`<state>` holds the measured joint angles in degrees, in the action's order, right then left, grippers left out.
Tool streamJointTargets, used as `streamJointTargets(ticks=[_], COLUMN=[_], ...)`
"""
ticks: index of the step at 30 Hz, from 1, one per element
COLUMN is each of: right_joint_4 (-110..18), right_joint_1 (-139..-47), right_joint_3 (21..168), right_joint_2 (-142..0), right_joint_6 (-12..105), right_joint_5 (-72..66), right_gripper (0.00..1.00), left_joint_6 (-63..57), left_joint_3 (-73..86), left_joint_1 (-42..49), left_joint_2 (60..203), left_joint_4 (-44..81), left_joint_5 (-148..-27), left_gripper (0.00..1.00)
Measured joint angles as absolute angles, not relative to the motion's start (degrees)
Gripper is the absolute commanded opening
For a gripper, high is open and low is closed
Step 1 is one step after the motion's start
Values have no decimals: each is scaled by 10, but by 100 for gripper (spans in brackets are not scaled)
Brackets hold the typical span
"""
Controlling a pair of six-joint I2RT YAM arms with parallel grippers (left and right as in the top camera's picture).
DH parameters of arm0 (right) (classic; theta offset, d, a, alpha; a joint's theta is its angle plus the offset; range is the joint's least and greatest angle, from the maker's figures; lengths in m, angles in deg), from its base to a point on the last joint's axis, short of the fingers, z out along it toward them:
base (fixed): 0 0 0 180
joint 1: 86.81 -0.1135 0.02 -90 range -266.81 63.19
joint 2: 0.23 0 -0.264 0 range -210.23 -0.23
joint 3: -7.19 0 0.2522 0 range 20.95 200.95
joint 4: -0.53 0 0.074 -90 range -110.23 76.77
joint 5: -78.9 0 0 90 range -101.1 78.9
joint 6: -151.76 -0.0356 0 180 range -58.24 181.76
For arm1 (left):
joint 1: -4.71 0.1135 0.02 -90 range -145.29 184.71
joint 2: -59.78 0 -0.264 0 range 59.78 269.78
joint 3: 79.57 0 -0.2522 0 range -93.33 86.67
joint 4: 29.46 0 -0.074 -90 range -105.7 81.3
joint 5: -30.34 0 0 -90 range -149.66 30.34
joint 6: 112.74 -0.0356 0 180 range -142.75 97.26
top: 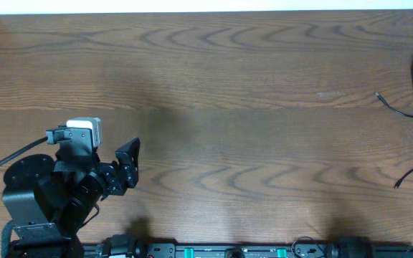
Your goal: Untangle cables
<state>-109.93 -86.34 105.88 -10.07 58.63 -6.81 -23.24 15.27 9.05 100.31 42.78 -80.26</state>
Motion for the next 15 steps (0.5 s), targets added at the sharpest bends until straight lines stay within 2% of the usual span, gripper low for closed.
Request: streamJointTargets(ticks=[6,15], right_joint_4=[-1103,-1091], right_joint_1=[-825,-818], right_joint_3=[1092,1122], right_joint_2=[-93,-12], right_joint_6=[603,610], right_joint_5=[-36,-44], right_gripper=[99,99], left_joint_6=[-232,-232], left_joint_3=[153,153], left_joint_1=[91,91], left_joint_2=[1003,1003], left_joint_4=[428,429], left_joint_5=[-803,-803], left_gripper=[79,79])
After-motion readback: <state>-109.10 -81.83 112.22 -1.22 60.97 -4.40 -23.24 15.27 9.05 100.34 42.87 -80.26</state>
